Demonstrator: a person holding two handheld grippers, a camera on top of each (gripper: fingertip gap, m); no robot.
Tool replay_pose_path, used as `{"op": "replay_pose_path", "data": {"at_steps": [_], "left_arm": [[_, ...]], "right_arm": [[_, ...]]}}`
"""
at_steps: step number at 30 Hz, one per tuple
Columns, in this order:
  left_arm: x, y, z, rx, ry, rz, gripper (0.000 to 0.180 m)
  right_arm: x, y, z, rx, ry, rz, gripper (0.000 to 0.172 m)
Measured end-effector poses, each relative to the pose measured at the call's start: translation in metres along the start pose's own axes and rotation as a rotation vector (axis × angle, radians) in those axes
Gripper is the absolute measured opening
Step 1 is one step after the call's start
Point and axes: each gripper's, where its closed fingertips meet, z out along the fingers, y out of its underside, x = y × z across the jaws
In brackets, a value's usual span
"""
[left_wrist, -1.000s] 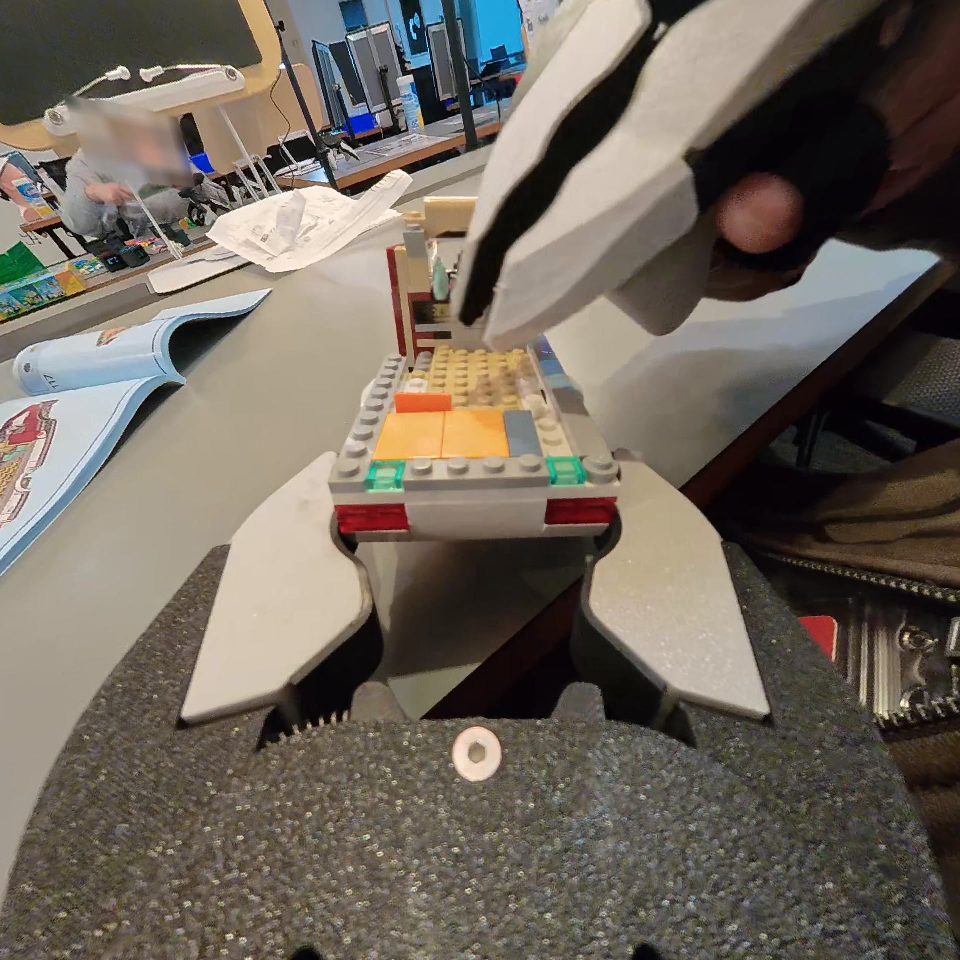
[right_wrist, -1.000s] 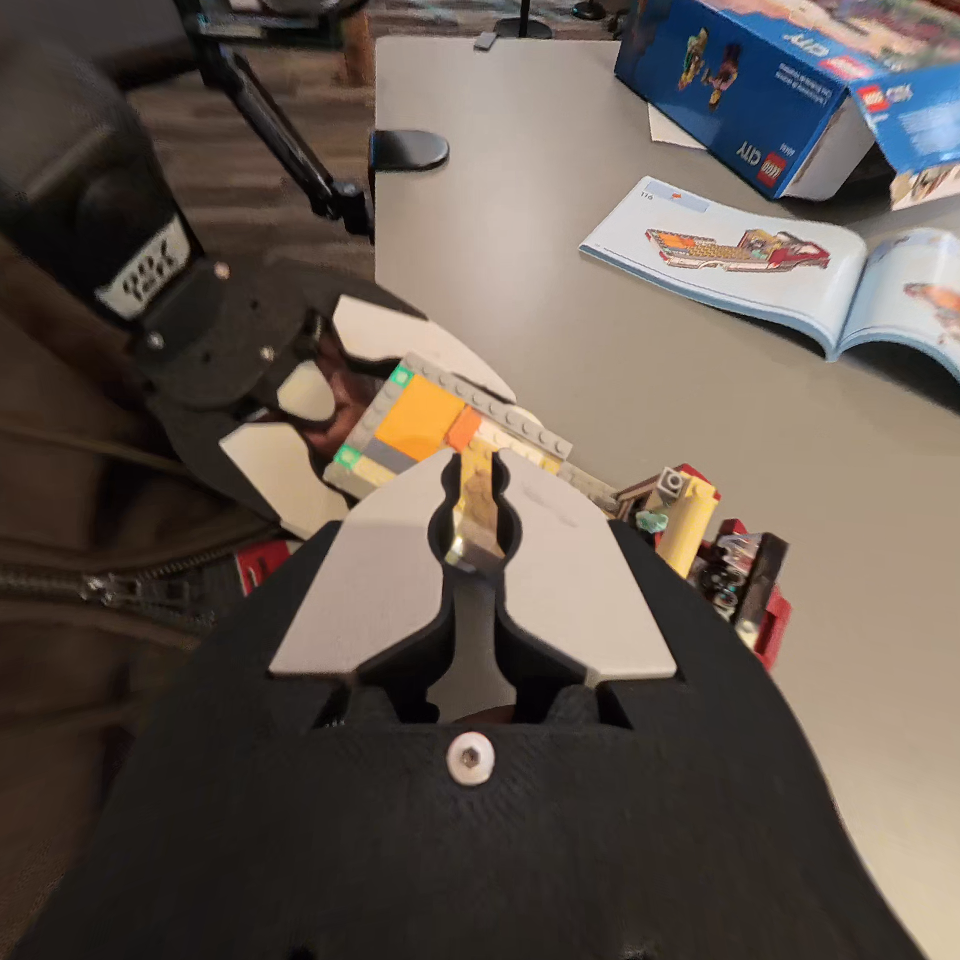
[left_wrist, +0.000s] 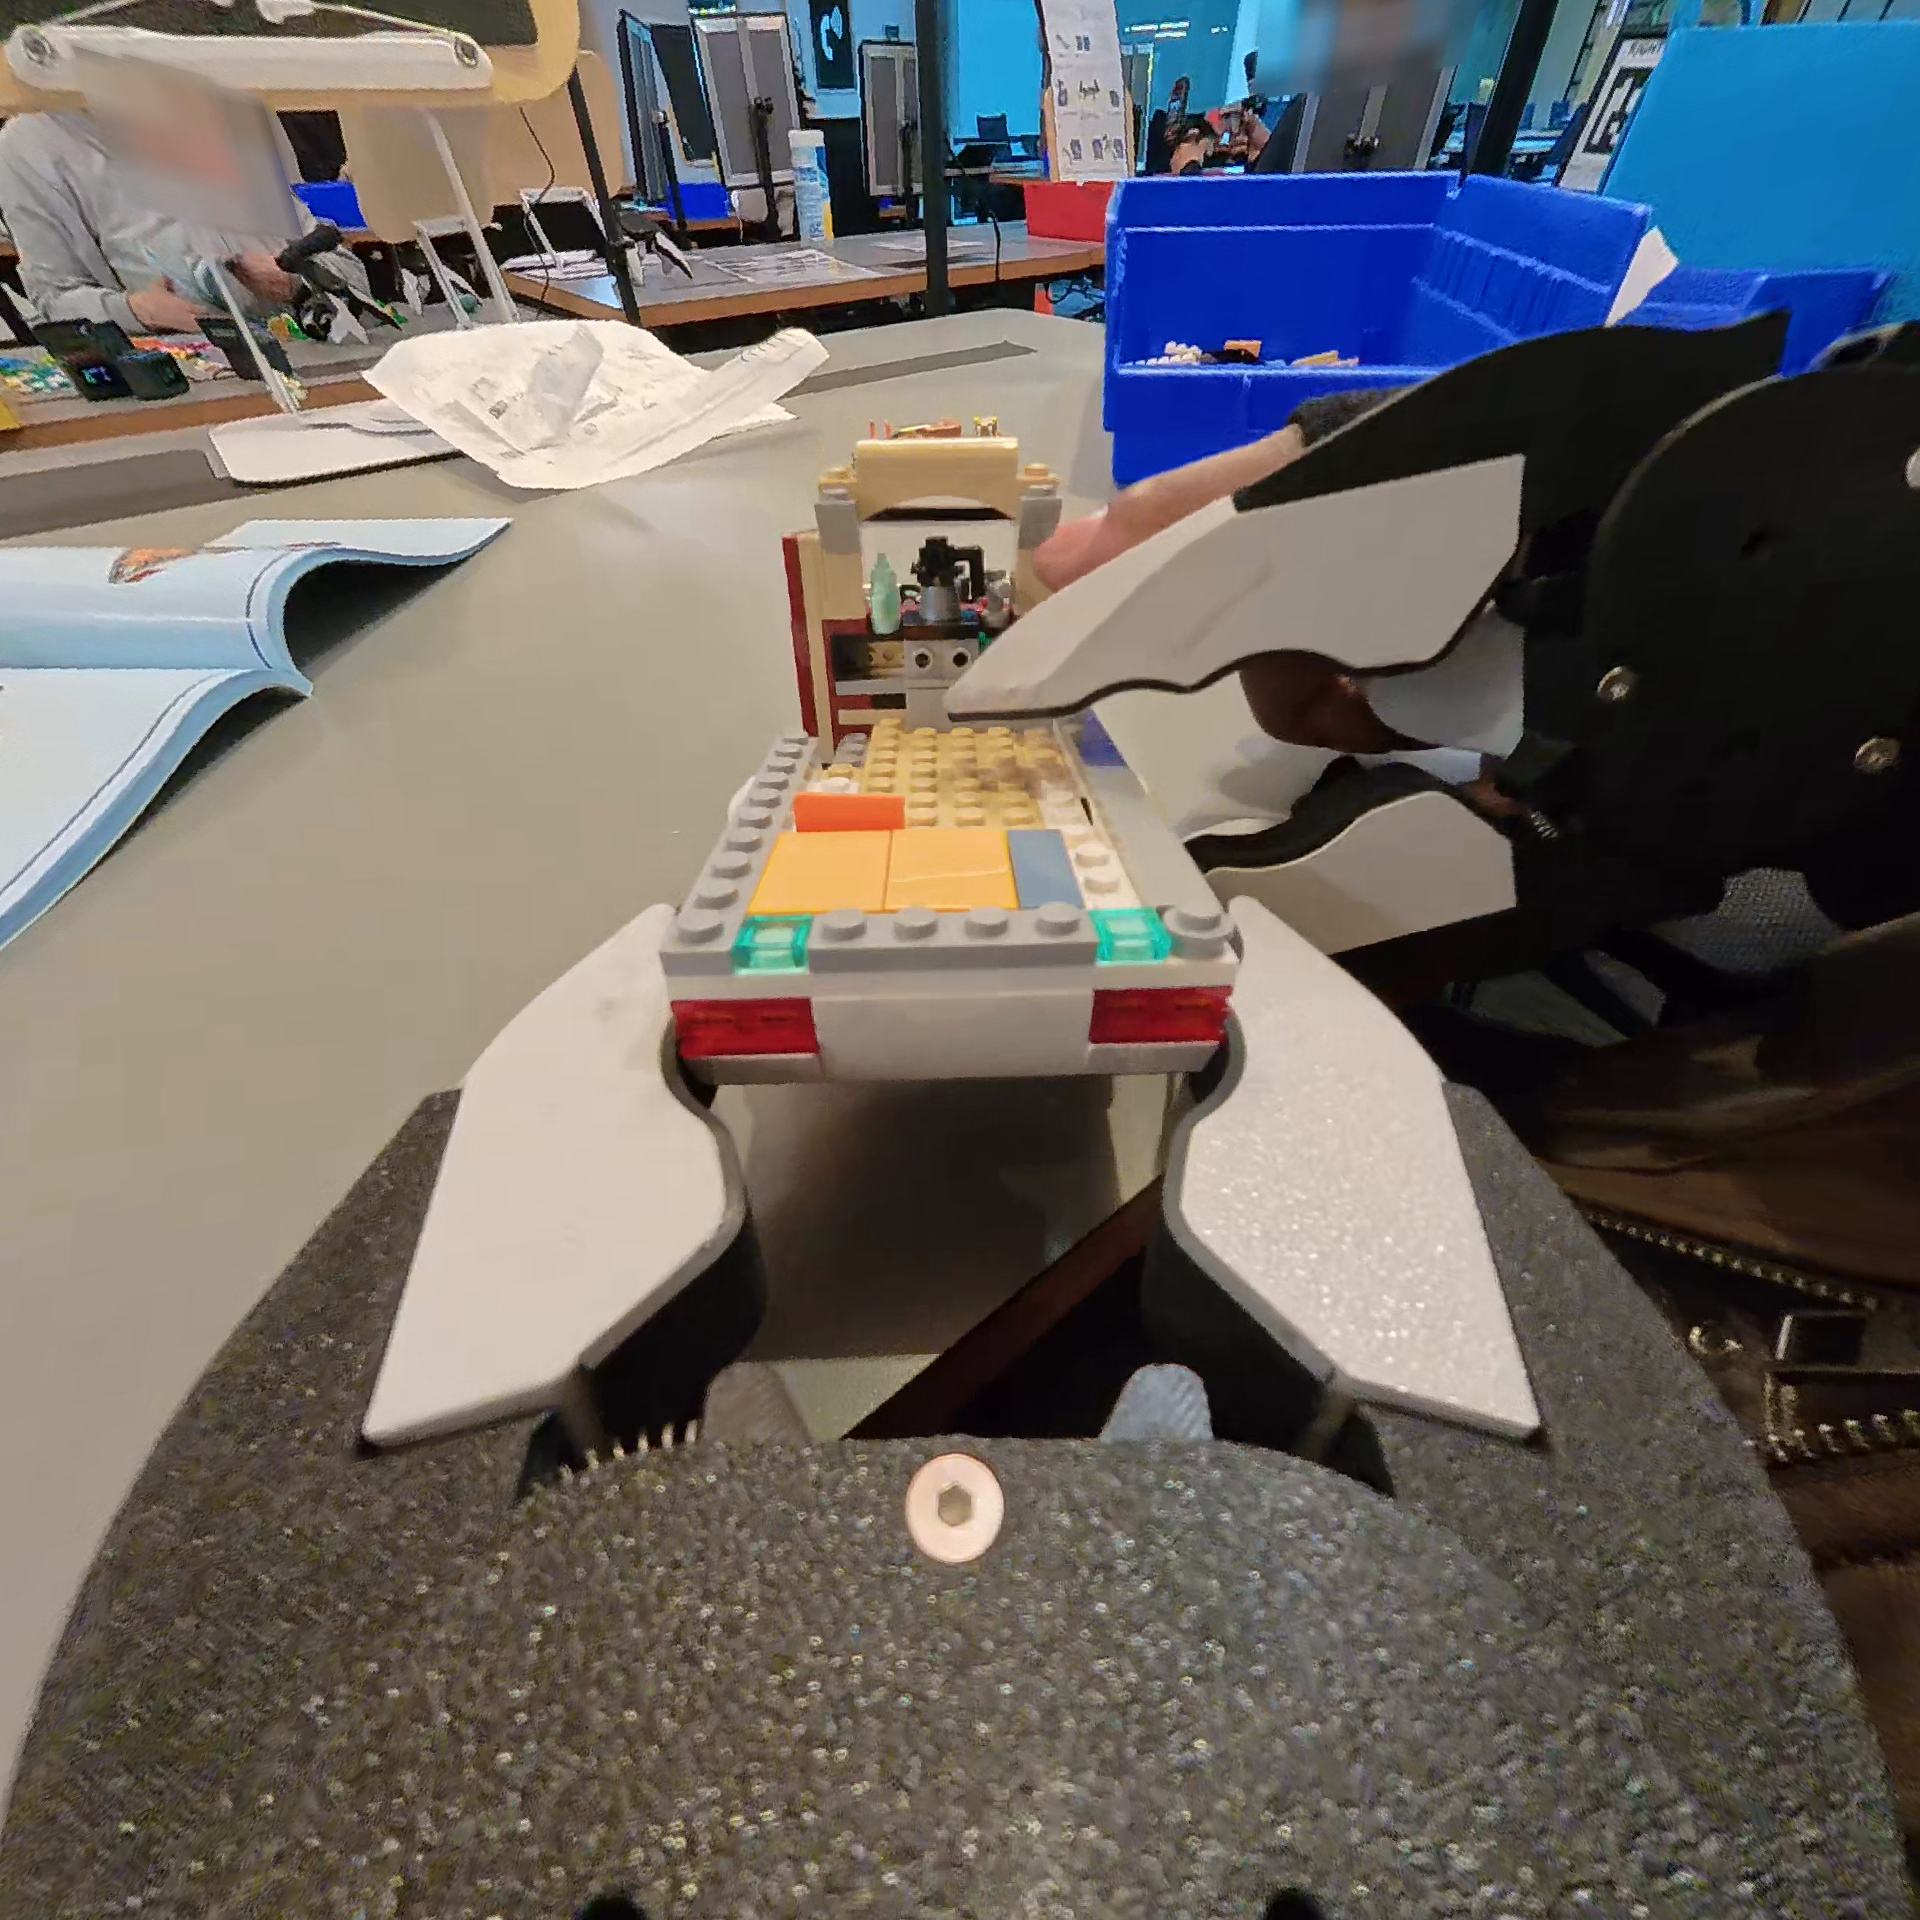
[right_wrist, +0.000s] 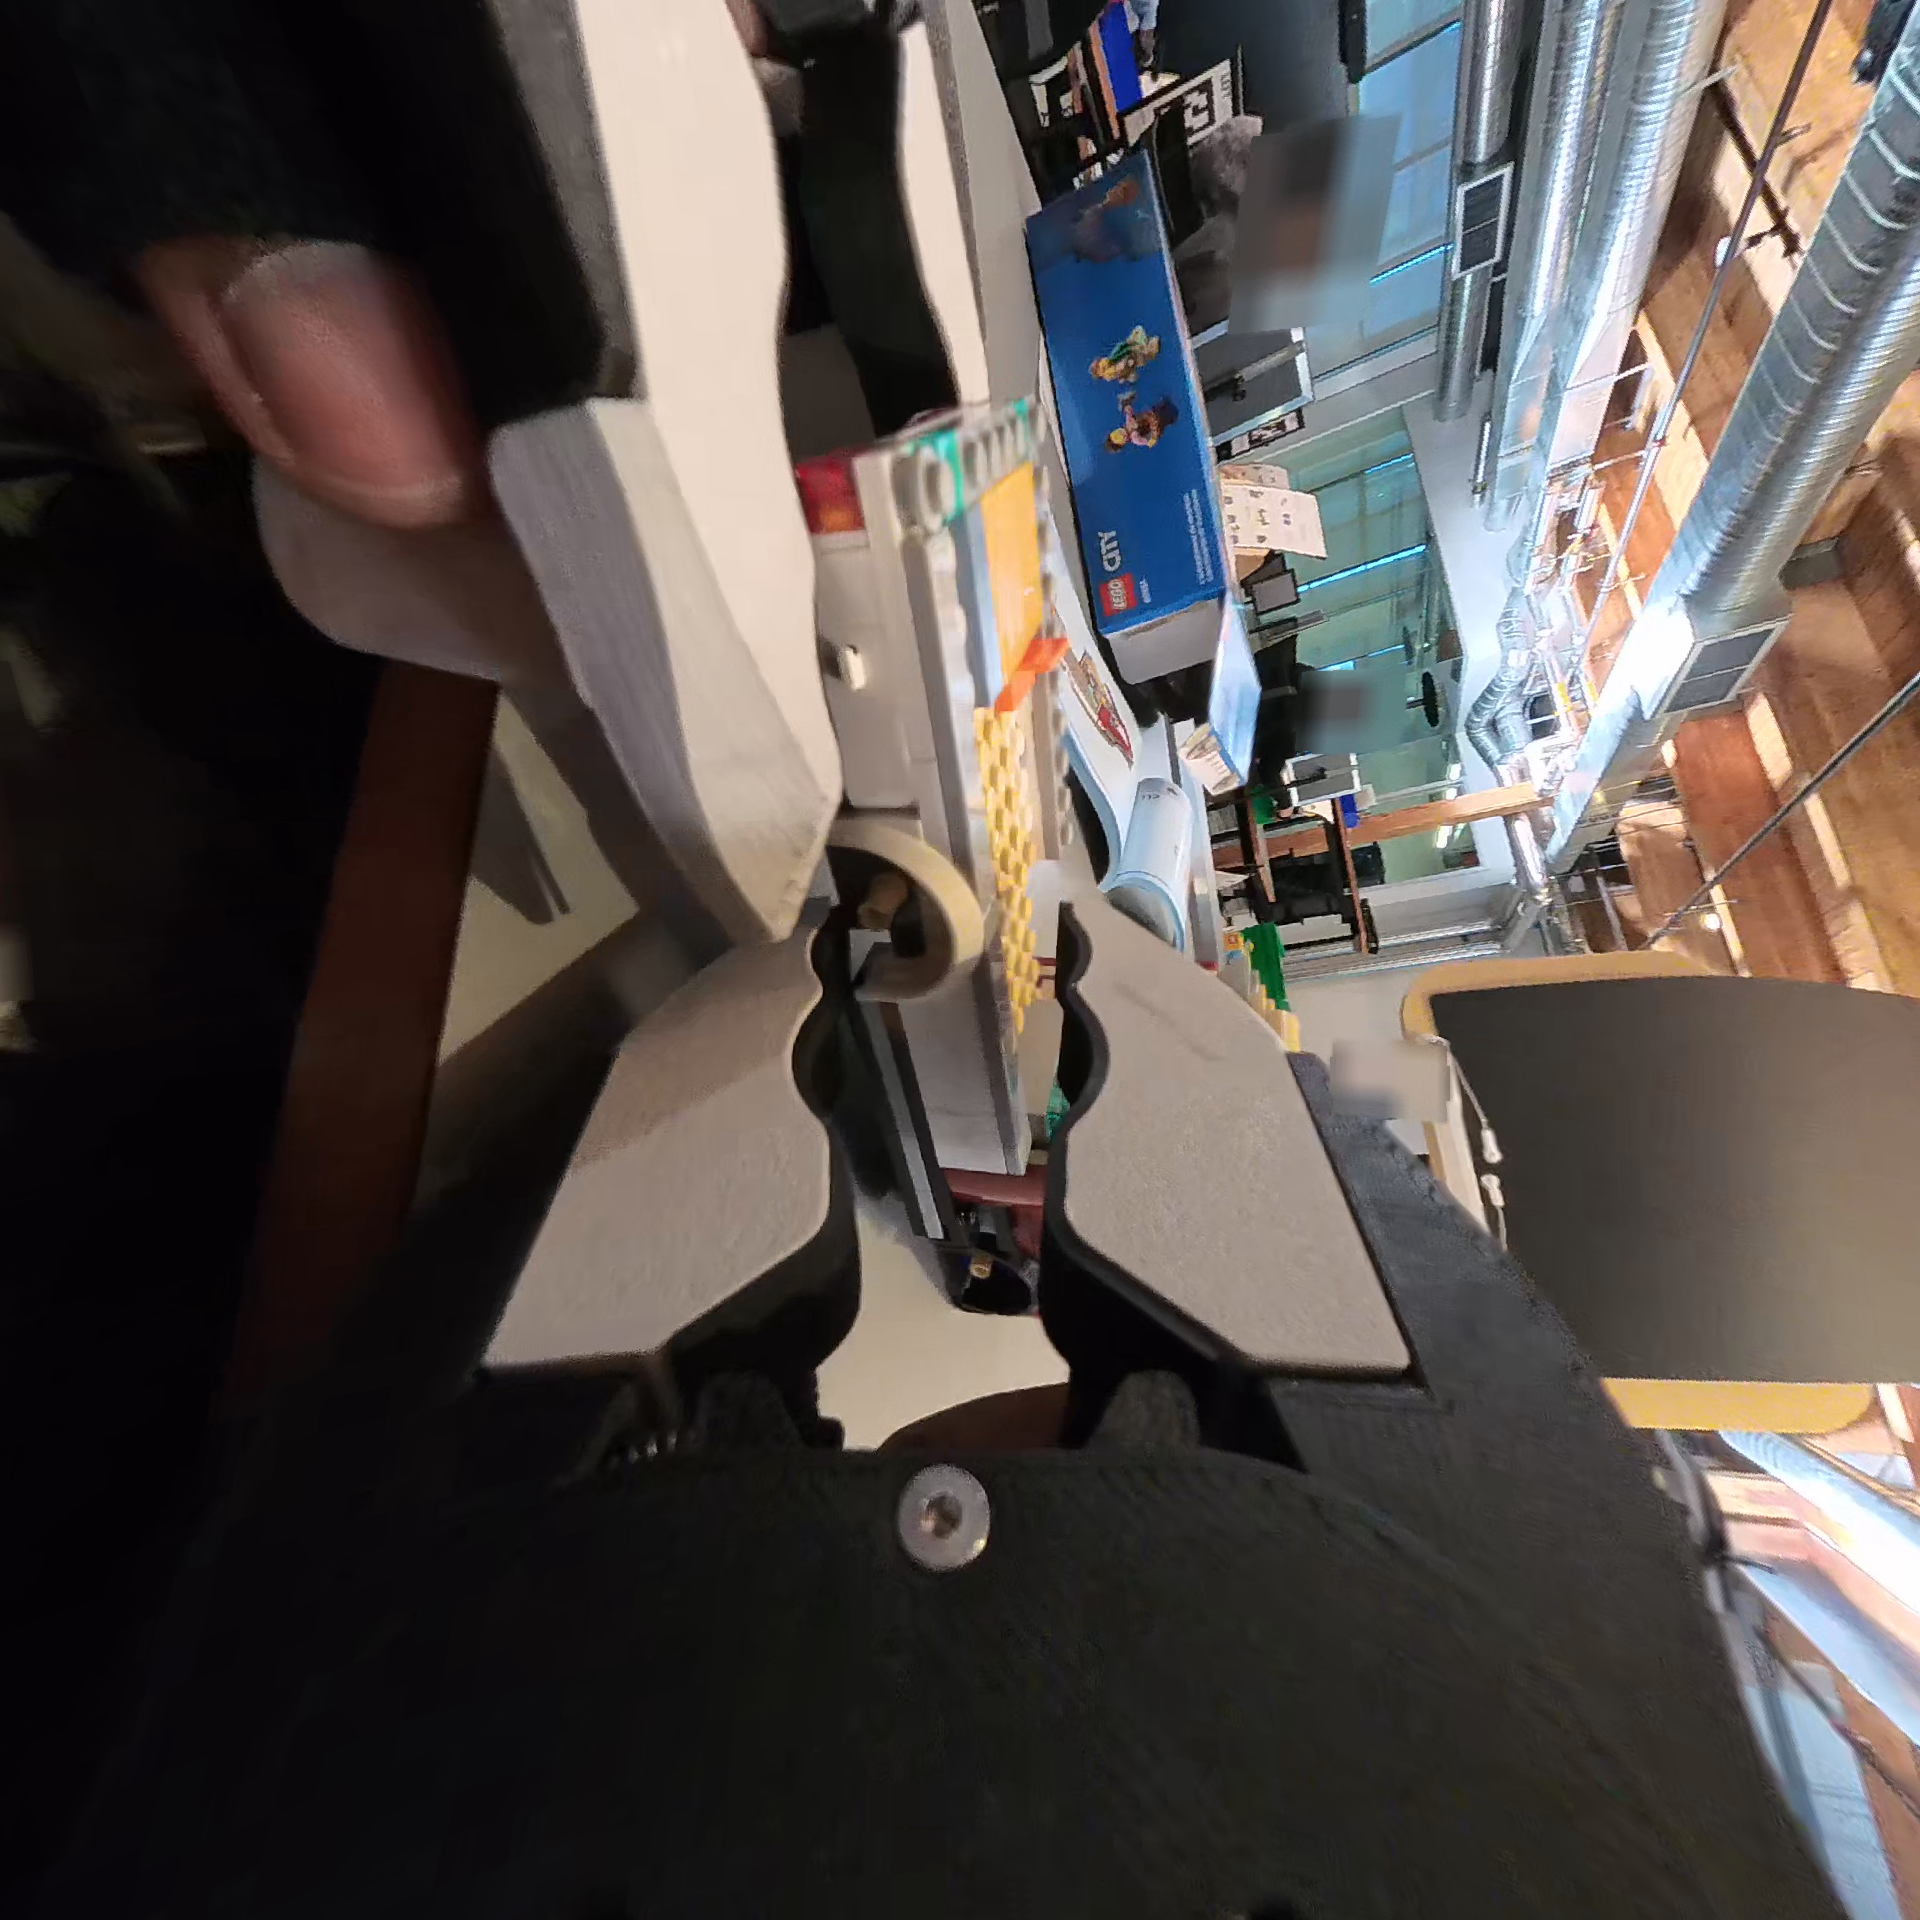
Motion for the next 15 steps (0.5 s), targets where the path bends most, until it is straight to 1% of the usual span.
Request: {"op": "replay_pose_path", "data": {"at_steps": [6, 15], "left_arm": [[-0.0035, -0.0004, -0.0005, -0.007, -0.014, -0.028, 0.092], [-0.0053, -0.0024, 0.0008, -0.013, -0.017, -0.076, 0.092]], "right_arm": [[0.0011, -0.0009, 0.0035, -0.019, 0.032, -0.056, 0.033], [0.0038, 0.001, 0.002, -0.033, 0.046, -0.019, 0.034]]}}
